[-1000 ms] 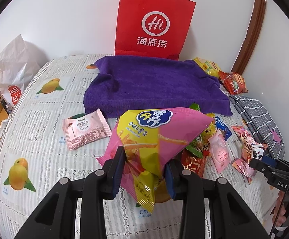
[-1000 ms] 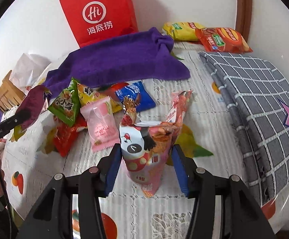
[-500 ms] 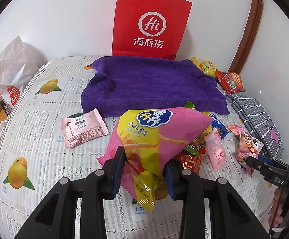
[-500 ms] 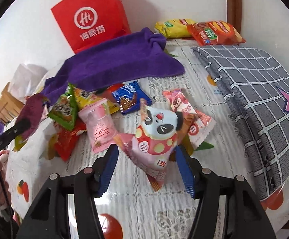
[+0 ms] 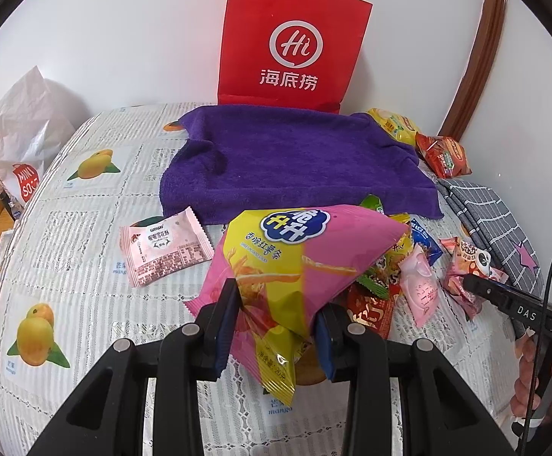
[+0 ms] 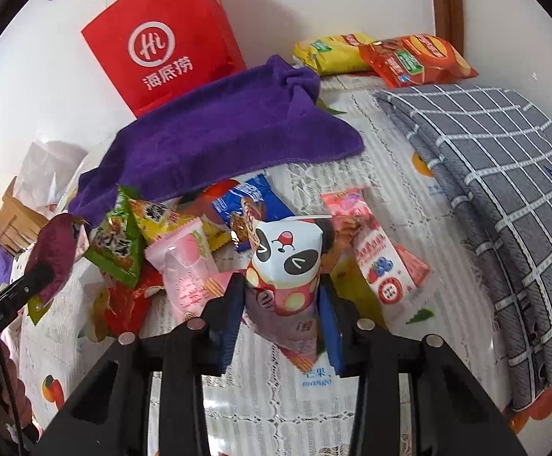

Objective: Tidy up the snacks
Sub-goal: 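Lift the chips bag with the left gripper while the right gripper lifts the panda bag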

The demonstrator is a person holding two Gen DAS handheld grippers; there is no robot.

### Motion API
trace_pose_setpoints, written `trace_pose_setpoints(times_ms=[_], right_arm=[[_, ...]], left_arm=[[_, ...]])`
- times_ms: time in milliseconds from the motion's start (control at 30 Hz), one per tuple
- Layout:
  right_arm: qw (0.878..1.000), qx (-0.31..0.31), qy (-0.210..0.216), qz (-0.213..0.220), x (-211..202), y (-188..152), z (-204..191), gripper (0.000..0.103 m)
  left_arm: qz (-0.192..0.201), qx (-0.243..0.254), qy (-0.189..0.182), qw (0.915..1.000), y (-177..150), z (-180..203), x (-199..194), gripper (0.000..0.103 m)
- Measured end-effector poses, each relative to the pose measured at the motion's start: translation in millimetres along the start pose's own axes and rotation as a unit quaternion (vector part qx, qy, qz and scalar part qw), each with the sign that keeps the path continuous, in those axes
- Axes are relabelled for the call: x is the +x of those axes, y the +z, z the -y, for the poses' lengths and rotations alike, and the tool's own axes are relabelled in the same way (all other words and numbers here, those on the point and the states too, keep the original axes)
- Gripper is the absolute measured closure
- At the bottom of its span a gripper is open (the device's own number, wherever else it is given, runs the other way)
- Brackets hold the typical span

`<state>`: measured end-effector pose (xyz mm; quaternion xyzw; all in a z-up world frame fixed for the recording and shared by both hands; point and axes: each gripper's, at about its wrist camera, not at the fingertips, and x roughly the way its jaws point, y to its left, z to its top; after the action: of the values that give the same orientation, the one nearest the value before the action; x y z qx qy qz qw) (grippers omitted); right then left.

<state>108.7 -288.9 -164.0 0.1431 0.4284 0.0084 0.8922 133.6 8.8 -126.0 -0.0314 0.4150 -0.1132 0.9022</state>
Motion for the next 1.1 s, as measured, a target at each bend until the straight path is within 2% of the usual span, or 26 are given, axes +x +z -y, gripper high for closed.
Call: trace_pose_setpoints(times_ms=[233, 633, 1100], right_arm=[[1.0, -0.006, 0.003, 0.019, -17.7, 6.1, -2.7, 0.068], [0.998, -0.032, -0.005, 0.057, -55.3, 37.5, -21.0, 0.068], [0.996, -0.051, -0.005, 0.074, -68.4, 75.5, -48.2, 0.067]], left_arm=[[0.007, 0.0, 0.002, 1.0, 4.7, 1.1, -6.2, 0.069], [0.03, 0.005, 0.013, 0.9995, 28.5, 7.1, -30.6, 0.069], [0.05, 0.002, 0.025, 0.9984, 61.9, 3.1, -49.3, 0.069]])
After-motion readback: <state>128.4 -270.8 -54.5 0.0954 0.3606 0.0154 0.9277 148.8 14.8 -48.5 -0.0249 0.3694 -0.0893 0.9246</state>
